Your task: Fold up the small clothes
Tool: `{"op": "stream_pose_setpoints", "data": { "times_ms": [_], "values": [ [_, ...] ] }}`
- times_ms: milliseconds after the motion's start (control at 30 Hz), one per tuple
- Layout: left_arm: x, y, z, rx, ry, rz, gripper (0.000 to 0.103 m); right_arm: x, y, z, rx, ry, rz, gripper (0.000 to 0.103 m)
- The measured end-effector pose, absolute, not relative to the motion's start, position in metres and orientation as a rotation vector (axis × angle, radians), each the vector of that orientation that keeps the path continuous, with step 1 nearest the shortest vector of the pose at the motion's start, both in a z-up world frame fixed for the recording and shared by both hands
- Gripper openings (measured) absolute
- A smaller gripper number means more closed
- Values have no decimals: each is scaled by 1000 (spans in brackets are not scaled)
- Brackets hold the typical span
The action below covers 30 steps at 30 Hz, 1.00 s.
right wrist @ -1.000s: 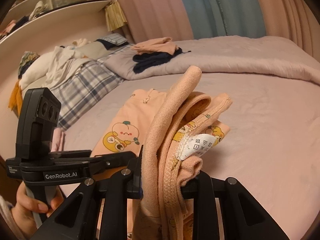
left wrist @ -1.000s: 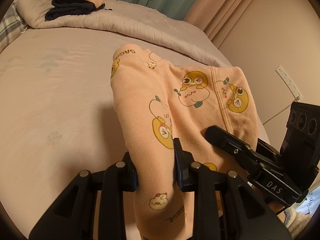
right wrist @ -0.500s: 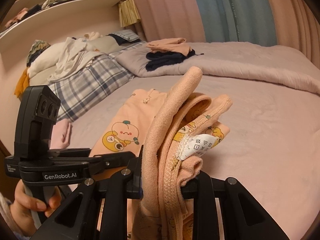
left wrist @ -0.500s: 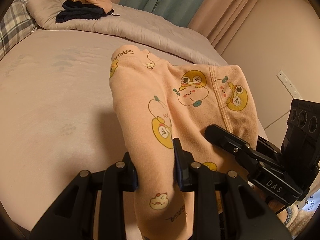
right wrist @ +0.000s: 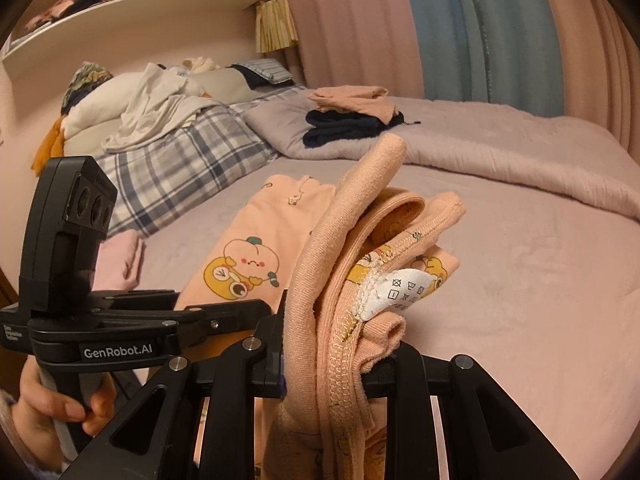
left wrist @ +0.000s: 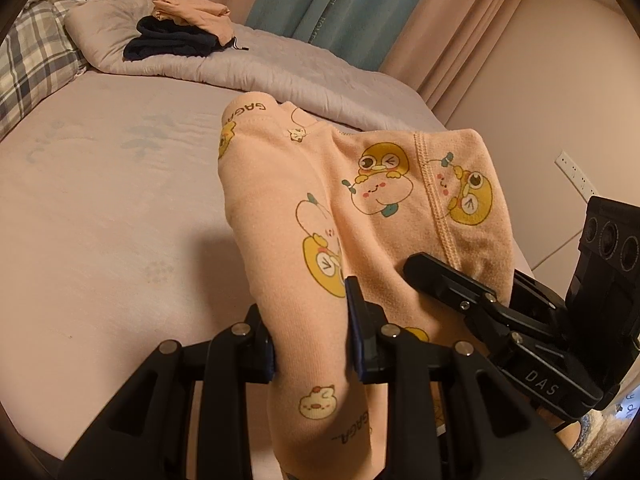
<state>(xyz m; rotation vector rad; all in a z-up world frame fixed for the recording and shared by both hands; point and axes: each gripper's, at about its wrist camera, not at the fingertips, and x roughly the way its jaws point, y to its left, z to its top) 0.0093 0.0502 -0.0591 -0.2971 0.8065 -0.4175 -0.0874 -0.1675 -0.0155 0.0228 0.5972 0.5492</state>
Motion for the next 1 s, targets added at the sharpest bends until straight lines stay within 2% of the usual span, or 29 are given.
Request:
{"op": "stream_pose_setpoints", "data": {
  "times_ms": [1000],
  "values": [
    [2, 56, -38, -238, 731, -392, 28, -82, -162, -5, -3, 554, 557, 26]
  ]
}}
